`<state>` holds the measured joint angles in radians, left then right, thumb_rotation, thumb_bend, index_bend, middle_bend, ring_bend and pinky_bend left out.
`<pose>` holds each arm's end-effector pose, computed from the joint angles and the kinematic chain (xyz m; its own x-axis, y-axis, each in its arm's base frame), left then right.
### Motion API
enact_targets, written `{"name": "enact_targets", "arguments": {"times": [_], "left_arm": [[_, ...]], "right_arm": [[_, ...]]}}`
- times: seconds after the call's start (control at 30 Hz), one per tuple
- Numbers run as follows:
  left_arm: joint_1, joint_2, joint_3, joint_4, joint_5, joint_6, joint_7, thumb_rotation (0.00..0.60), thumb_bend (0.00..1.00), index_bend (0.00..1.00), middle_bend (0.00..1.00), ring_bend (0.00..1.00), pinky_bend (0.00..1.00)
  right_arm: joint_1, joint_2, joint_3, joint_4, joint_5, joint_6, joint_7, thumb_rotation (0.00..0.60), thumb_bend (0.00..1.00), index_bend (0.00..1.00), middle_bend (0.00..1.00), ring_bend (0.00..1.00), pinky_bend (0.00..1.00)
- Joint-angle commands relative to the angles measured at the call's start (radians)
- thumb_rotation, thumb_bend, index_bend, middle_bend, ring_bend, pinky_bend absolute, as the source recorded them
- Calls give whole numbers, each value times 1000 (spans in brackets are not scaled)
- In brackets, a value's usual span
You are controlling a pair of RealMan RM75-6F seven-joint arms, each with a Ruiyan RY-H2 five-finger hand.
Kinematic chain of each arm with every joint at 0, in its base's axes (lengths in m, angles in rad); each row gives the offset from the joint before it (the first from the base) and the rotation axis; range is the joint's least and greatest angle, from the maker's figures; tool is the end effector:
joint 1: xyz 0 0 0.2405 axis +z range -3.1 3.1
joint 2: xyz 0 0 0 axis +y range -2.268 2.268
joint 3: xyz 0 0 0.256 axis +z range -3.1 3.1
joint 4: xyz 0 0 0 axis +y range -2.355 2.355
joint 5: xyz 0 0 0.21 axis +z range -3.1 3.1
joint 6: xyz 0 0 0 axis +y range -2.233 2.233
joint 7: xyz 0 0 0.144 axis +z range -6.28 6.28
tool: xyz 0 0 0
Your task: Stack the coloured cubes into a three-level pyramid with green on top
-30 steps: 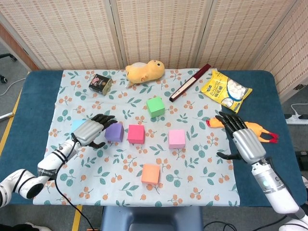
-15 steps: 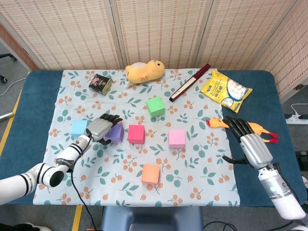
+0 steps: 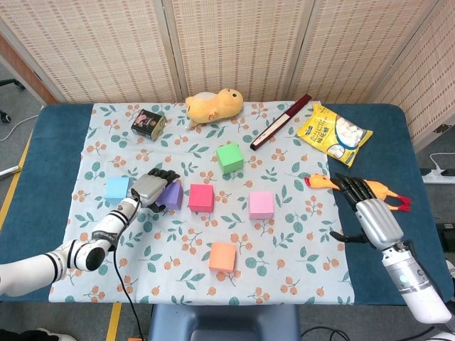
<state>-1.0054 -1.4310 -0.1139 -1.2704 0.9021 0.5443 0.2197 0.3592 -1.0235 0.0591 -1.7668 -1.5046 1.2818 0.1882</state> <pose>-0.1553 0.4179 0.0030 0.5605 0.4578 0.6901 0.8257 -0.3724 -0.4237 -0.2359 -0.2511 0.1485 0.2052 -0.1519 0.9669 -0.9532 -0.2550 0.1623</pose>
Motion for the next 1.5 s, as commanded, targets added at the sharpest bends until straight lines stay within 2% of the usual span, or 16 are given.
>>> {"name": "enact_targets", "arguments": {"times": [0.03,0.17,0.27,0.57,1.5], "left_arm": [[-1,-11,4,14,-12,11,5,600,329,182,160,177,117],[0,-27,5,22,-26,27,5,600,325,276,306,320,170],[0,-32,2,20,-33,34,1,600,323,299,348,357,189],[-3,-21,-10,-8,-39,43,-15,600,325,300,349,360,196],[-35,-68,-13,31,-27,25,-27,600,323,264,332,338,184]], "right_arm": [[0,-3,1,6,0,-6,6,600,0,0,12,0,11],[1,-8,2,21,-3,-14,19,600,0,0,12,0,11],[-1,-6,1,24,-8,-17,28,600,0,0,12,0,11],[-15,0,3,26,-18,-2,36,600,0,0,12,0,11],[-42,12,10,24,-18,9,44,600,0,0,12,0,11]]}}
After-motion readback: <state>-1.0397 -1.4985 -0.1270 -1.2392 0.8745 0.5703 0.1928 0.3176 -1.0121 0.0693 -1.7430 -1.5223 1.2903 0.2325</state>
